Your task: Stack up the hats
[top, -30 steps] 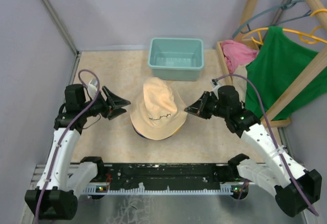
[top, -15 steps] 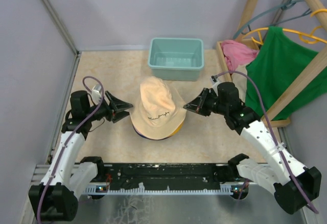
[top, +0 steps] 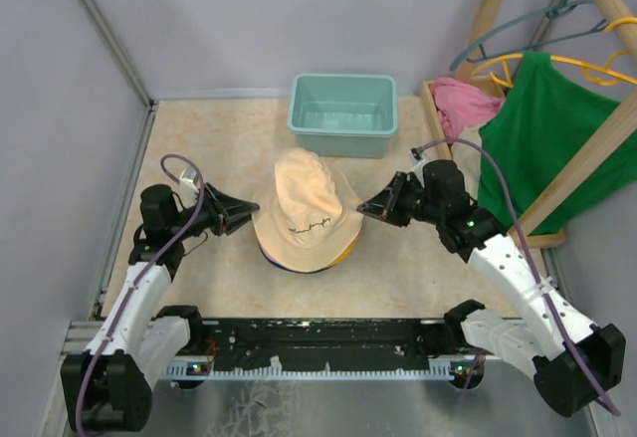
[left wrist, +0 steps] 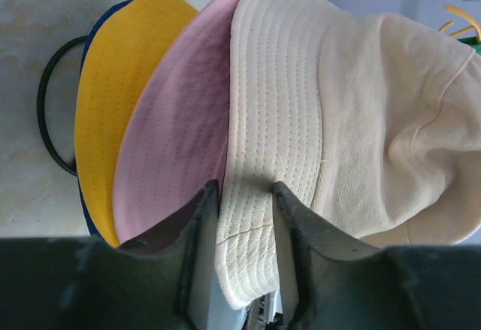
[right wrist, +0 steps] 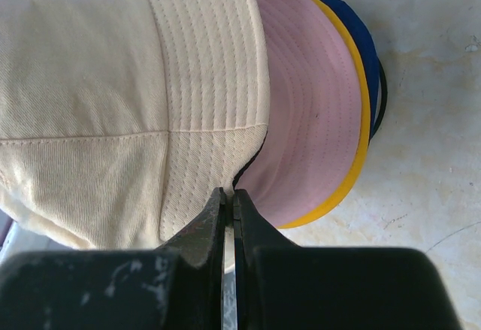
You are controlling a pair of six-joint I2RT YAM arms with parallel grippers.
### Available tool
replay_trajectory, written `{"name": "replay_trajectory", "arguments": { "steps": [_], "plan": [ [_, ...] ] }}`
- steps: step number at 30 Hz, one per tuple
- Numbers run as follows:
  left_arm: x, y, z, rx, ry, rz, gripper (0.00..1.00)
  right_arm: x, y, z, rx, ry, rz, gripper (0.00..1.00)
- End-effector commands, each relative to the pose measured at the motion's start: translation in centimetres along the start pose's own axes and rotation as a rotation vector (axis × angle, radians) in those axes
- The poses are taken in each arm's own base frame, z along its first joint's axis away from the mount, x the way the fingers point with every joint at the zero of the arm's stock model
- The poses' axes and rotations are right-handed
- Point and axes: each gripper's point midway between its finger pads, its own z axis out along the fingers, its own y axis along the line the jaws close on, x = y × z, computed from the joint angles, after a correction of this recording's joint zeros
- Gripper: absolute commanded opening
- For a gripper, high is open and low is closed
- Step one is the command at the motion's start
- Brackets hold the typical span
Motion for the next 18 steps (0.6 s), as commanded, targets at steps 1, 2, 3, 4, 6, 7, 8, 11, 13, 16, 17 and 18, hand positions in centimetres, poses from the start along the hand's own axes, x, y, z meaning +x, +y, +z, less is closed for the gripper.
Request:
{"name": "replay_trajectory", "arguments": {
  "steps": [1,2,3,4,6,7,8,11,13,16,17,18],
  "plan": [
    [-0.7,-0.8,0.1,0.058,-0.033,0.035,0.35,-1.3,2.8,-0.4,-0.077,-0.030,-0.033,0.00],
    [-0.7,-0.7,0.1,0.065,-0.036,0.027,0.29,-1.3,2.7,-0.4,-0.076,-0.029,-0.030,0.00],
    [-0.6,-0.5,0.1,0.072,-0.041,0.027,0.24,-1.3,2.6,-0.4,-0.075,-0.028,-0.030,0.00],
    [-0.6,-0.3,0.2,0.075,-0.047,0.018,0.19,-1.2,2.6,-0.3,-0.074,-0.026,-0.029,0.00],
    [-0.5,0.4,0.2,0.067,-0.056,0.015,0.10,-1.2,2.3,-0.2,-0.066,-0.029,-0.028,0.00],
    [-0.3,0.9,0.3,0.057,-0.054,0.015,0.07,-1.2,2.2,-0.2,-0.061,-0.031,-0.027,0.00],
    [-0.3,1.4,0.3,0.044,-0.054,0.017,0.05,-1.2,1.9,-0.2,-0.052,-0.033,-0.031,0.00],
    [0.0,3.0,0.4,0.003,-0.059,0.017,0.02,-1.1,0.7,0.1,-0.009,-0.039,-0.047,0.00],
    [0.2,3.8,0.4,-0.014,-0.057,0.013,0.03,-0.8,-0.4,0.2,0.017,-0.035,-0.054,0.00],
    [0.3,4.5,0.5,-0.030,-0.057,0.018,0.03,0.2,-2.6,0.7,0.064,-0.021,-0.057,0.00],
    [0.2,4.7,0.6,-0.036,-0.056,0.023,0.04,0.6,-3.5,0.9,0.079,-0.015,-0.058,0.00],
    [0.1,4.9,0.7,-0.042,-0.055,0.026,0.04,0.9,-4.3,1.2,0.096,-0.014,-0.061,0.00]
  ]
}}
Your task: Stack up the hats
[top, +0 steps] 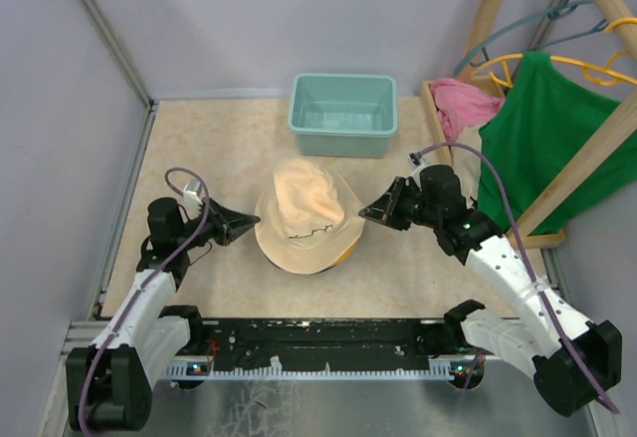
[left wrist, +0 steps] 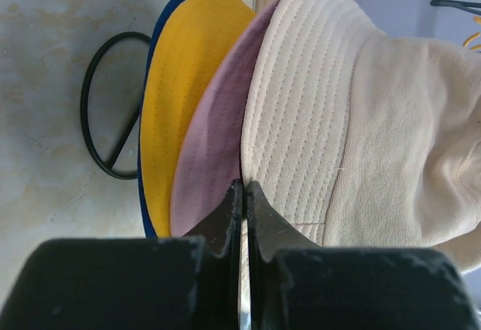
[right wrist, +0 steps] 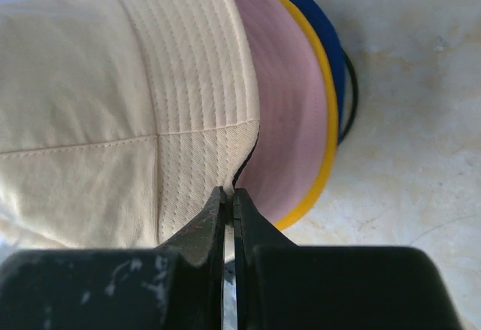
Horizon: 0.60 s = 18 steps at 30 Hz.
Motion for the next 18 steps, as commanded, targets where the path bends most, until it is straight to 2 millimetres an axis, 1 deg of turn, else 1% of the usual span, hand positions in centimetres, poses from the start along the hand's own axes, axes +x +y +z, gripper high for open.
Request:
{"name": "replay_trajectory", "arguments": {
  "steps": [1,4,6,9,13,14,15,16,17,18],
  "plan": [
    [-0.5,1.5,0.3,-0.033,-0.019,0.052,0.05,1.4,-3.7,0.9,0.075,0.003,-0.037,0.00],
    [-0.5,2.1,0.6,-0.051,-0.005,0.054,0.06,2.1,-5.6,1.6,0.108,0.009,-0.051,0.00],
    [-0.5,2.7,0.9,-0.072,0.013,0.048,0.06,2.2,-6.2,1.9,0.118,0.006,-0.067,0.00],
    [-0.5,2.6,1.2,-0.071,0.056,0.057,0.06,1.6,-5.6,1.9,0.107,0.000,-0.090,0.00],
    [-1.2,1.9,1.6,-0.077,0.076,0.074,0.06,0.2,-4.3,1.4,0.099,-0.038,-0.136,0.00],
    [-1.5,1.6,1.6,-0.074,0.074,0.084,0.06,-0.3,-4.0,1.2,0.105,-0.053,-0.151,0.05],
    [-1.7,1.3,1.7,-0.071,0.069,0.090,0.06,-0.9,-3.9,0.8,0.119,-0.073,-0.167,0.13],
    [-1.8,1.2,1.7,-0.070,0.069,0.095,0.06,-1.7,-3.8,0.4,0.136,-0.098,-0.187,0.27],
    [-2.0,1.1,1.8,-0.070,0.071,0.097,0.07,-2.4,-3.7,-0.1,0.154,-0.123,-0.205,0.37],
    [-2.1,1.1,1.9,-0.073,0.076,0.098,0.07,-3.2,-3.8,-0.7,0.176,-0.147,-0.220,0.44]
  ]
}}
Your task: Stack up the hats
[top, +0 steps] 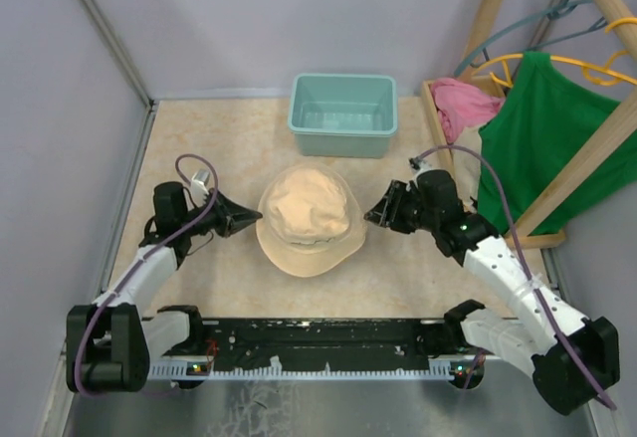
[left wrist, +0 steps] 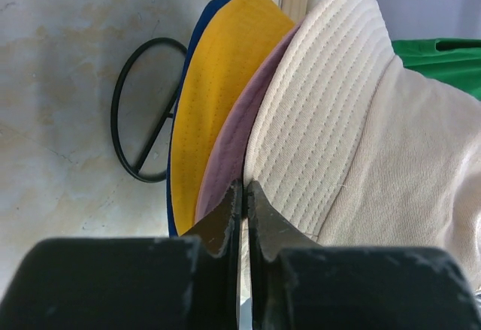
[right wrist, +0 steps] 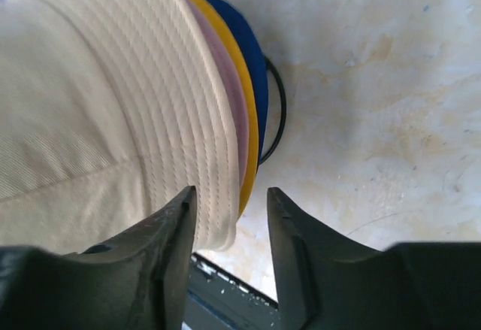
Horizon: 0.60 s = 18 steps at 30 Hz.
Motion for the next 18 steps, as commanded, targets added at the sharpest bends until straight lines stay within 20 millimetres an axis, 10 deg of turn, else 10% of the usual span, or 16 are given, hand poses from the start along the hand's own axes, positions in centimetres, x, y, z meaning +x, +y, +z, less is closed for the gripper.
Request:
{"name": "replay_trajectory", "arguments": {
  "steps": [1,10,18],
  "plan": [
    [-1.2,-0.3,0.1,-0.013,-0.006,0.049,0.07,-5.2,0.6,-2.5,0.064,-0.173,-0.119,0.46],
    [-2.0,0.7,1.1,-0.042,0.077,0.037,0.09,-8.2,3.5,-2.7,-0.269,-0.171,-0.119,0.49],
    [-3.2,0.3,1.9,-0.037,0.118,0.045,0.09,-6.7,5.3,-0.1,-0.574,-0.006,-0.034,0.52]
  ]
}}
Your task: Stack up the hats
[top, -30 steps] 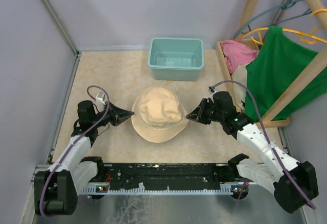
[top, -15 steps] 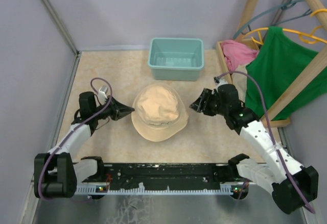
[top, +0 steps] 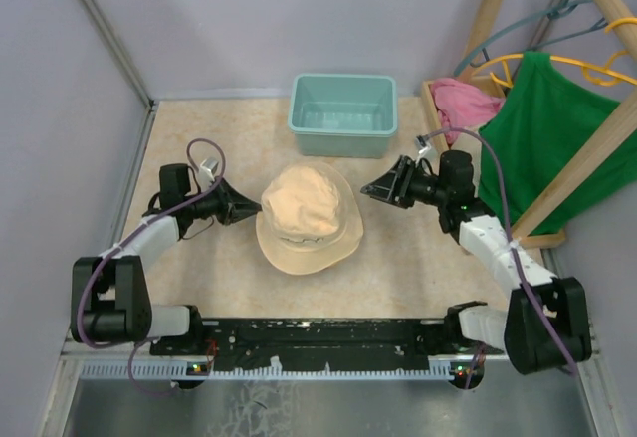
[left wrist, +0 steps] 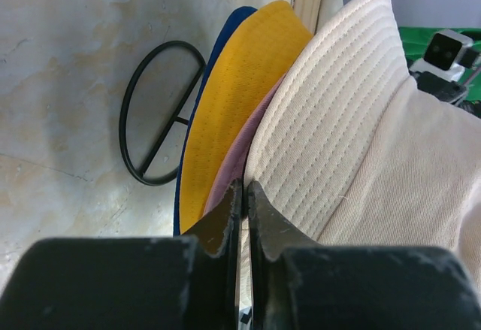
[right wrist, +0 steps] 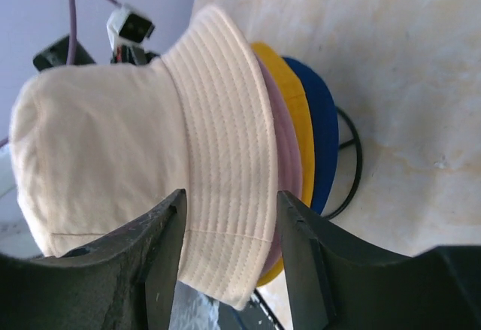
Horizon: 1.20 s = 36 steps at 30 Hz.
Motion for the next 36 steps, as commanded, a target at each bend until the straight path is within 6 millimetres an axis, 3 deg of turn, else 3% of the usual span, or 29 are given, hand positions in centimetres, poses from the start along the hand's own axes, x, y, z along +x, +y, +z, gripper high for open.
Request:
{"name": "replay_trajectory", "arguments": {
  "steps": [1,18,36],
  "plan": [
    [-1.3,-0.4,0.1,-0.001,0.003,0.045,0.09,0.2,2.6,0.6,-0.224,0.055,-0.024,0.53],
    [-1.2,-0.5,0.0,0.000,0.005,0.031,0.08,1.6,0.0,2.5,-0.266,0.102,0.043,0.57],
    [-1.4,-0.9,0.1,0.017,0.001,0.030,0.07,2.9,0.7,4.0,-0.292,0.151,0.053,0.60]
  ]
}}
